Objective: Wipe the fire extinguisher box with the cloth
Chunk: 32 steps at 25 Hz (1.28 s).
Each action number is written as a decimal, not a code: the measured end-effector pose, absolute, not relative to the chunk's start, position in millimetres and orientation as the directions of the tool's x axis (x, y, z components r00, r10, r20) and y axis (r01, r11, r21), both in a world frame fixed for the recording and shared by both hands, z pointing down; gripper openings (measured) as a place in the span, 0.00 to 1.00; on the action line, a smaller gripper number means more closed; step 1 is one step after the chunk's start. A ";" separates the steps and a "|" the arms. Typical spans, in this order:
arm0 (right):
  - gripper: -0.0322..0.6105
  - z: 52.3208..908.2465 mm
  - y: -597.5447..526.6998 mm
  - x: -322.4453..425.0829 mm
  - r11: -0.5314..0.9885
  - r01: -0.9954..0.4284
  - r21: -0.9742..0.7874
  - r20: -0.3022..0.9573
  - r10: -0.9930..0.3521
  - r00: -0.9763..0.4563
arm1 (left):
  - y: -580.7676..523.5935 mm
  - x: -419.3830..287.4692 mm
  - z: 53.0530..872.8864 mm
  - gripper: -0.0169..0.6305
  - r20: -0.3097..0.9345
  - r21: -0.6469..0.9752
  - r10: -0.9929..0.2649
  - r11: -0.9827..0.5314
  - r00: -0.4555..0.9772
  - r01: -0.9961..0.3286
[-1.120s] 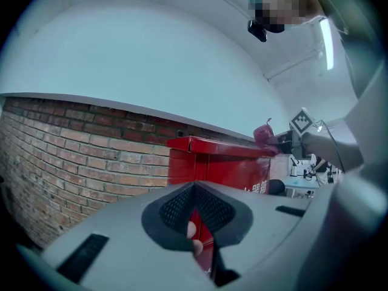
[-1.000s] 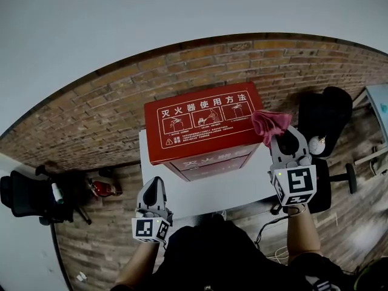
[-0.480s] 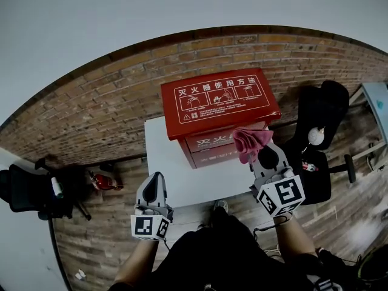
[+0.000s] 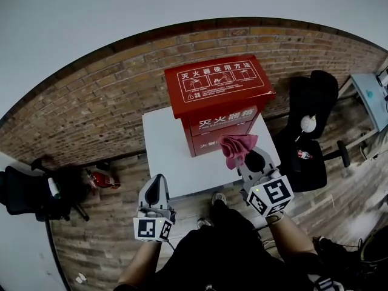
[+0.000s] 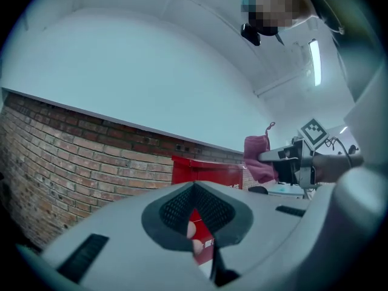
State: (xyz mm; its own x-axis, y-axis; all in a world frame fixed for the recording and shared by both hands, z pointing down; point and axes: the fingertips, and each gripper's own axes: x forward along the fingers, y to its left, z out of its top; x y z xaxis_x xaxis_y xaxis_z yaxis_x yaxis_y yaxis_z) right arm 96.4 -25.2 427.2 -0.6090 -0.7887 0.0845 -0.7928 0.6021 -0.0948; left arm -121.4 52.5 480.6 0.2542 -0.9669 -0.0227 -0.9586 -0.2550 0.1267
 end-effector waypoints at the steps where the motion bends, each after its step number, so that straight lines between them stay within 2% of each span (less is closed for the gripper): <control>1: 0.16 427.5 -18.8 95.4 0.603 -0.792 -0.091 0.085 -0.788 -0.610 | 57.5 -121.0 481.1 0.08 -0.023 0.130 -0.966 -0.257 0.257 -0.958; 15: 0.16 442.1 7.8 107.3 0.651 -0.755 -0.082 0.098 -0.748 -0.656 | 77.4 -92.8 482.2 0.08 -0.026 0.148 -0.978 -0.206 0.205 -0.967; 32: 0.16 452.1 23.3 137.5 0.678 -0.730 -0.085 0.125 -0.719 -0.683 | 84.2 -31.1 480.2 0.08 -0.028 0.136 -0.969 -0.247 0.246 -0.959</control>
State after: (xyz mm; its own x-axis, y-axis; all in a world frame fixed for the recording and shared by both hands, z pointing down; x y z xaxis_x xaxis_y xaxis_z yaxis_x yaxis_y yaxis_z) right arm 137.5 23.3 452.1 -0.6834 -0.7193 0.1247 -0.7297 0.6784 -0.0854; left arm -31.1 84.2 480.2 0.2456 -0.9690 -0.0276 -0.9595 -0.2470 0.1357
